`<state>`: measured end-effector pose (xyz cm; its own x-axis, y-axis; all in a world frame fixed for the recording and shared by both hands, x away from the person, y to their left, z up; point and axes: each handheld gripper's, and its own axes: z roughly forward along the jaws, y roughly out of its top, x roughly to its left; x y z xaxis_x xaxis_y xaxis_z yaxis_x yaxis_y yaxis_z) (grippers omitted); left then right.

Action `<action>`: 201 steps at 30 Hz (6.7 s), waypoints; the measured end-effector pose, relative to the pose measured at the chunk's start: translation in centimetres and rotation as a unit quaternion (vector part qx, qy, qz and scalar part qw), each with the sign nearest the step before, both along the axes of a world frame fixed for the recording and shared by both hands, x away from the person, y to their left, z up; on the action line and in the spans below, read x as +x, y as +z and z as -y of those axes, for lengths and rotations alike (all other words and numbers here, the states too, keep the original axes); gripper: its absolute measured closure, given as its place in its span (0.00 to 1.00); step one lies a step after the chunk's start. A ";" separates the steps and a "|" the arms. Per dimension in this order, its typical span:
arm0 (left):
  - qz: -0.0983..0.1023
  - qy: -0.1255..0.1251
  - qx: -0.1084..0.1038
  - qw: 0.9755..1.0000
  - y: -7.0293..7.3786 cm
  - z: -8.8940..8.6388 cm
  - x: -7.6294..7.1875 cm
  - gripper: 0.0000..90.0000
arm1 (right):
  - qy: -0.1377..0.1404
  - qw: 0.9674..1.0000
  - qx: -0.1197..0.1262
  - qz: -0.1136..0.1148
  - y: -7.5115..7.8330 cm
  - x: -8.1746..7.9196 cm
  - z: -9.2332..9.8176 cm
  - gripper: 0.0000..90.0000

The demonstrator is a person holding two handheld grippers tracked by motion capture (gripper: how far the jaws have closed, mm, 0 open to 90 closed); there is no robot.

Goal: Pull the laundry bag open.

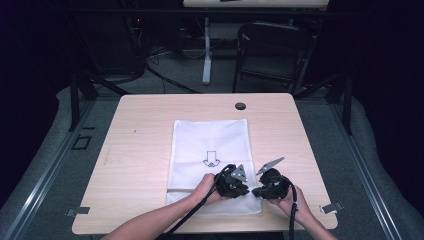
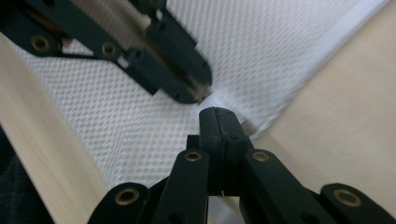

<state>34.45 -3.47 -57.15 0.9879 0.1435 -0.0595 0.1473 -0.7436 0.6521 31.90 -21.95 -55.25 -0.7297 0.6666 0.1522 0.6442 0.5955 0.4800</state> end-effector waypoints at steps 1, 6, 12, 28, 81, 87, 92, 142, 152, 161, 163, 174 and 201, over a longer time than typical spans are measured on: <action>0.000 0.003 0.003 1.000 0.0 -0.1 0.0 0.91 | -0.006 1.000 0.009 0.014 0.4 0.0 0.1 1.00; -0.008 0.002 -0.006 1.000 -0.1 -0.2 0.0 0.91 | -0.007 1.000 0.007 0.012 0.1 0.3 -0.1 1.00; -0.003 0.001 -0.004 1.000 -0.1 -0.3 -0.1 0.91 | -0.005 1.000 -0.005 0.005 -0.5 0.4 -0.3 1.00; 0.000 -0.002 -0.004 1.000 -0.1 -0.4 -0.2 0.91 | -0.013 1.000 -0.010 0.003 -0.6 0.4 -0.4 1.00; 0.000 0.000 0.001 1.000 0.5 -3.3 0.0 0.91 | -0.004 1.000 -0.009 0.006 -0.6 0.4 -0.3 1.00; 0.002 0.000 0.004 1.000 0.6 -3.7 0.0 0.91 | -0.005 1.000 -0.009 0.007 -0.6 0.4 -0.3 1.00; -0.002 0.002 0.008 1.000 0.7 -4.2 0.0 0.91 | -0.004 1.000 -0.009 0.007 -0.6 0.4 -0.3 1.00; -0.001 0.023 0.004 1.000 1.2 -8.6 -0.6 0.91 | 0.001 1.000 -0.021 0.002 -0.5 0.5 -0.5 1.00; 0.000 0.029 0.005 1.000 1.5 -9.7 -0.9 0.91 | -0.001 1.000 -0.018 0.003 -0.5 0.5 -0.4 1.00; 0.002 0.033 0.009 0.999 1.7 -10.7 -1.0 0.91 | -0.001 1.000 -0.019 0.004 -0.5 0.5 -0.5 1.00; 0.001 0.032 0.007 0.999 1.8 -11.0 -1.0 0.91 | 0.001 1.000 -0.020 0.003 -0.5 0.5 -0.4 1.00; 0.000 0.036 0.006 0.999 1.8 -11.8 -1.2 0.91 | 0.001 1.000 -0.020 0.004 -0.5 0.5 -0.4 1.00; -0.002 0.056 0.024 0.998 1.8 -15.1 -1.2 0.91 | -0.002 1.000 -0.020 0.002 -0.5 0.5 -0.5 1.00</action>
